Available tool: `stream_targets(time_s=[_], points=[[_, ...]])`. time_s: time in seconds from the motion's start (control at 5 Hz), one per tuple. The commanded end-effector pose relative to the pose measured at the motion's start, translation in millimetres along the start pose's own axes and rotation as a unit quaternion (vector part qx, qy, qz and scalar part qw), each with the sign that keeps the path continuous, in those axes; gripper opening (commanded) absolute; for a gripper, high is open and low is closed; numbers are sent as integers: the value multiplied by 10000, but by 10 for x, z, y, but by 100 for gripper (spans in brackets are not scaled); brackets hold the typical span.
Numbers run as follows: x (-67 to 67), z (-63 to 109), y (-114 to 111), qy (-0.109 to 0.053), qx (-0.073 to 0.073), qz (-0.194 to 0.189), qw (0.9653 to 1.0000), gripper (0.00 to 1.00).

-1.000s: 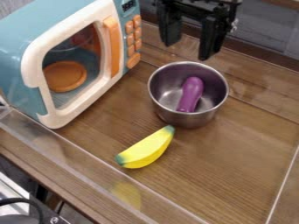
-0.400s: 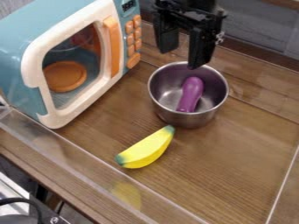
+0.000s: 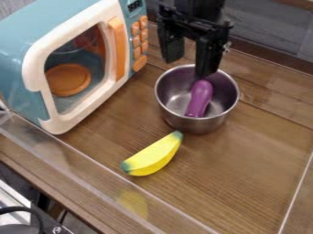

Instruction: Put the eggplant in the silver pot

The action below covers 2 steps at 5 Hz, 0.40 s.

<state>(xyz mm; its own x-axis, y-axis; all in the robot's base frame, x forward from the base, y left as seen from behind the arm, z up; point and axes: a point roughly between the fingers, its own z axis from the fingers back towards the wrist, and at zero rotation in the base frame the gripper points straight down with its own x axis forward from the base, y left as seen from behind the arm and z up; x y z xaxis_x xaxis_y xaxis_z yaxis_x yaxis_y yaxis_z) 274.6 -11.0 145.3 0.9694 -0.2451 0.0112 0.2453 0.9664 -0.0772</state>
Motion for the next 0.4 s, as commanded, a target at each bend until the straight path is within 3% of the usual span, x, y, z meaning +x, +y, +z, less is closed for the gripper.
stream_targets(time_s=[0.0,0.2], points=[[90,181,-105,-326,66,36,9994,100],[156,226,-231,-394,65,9,9992,100]])
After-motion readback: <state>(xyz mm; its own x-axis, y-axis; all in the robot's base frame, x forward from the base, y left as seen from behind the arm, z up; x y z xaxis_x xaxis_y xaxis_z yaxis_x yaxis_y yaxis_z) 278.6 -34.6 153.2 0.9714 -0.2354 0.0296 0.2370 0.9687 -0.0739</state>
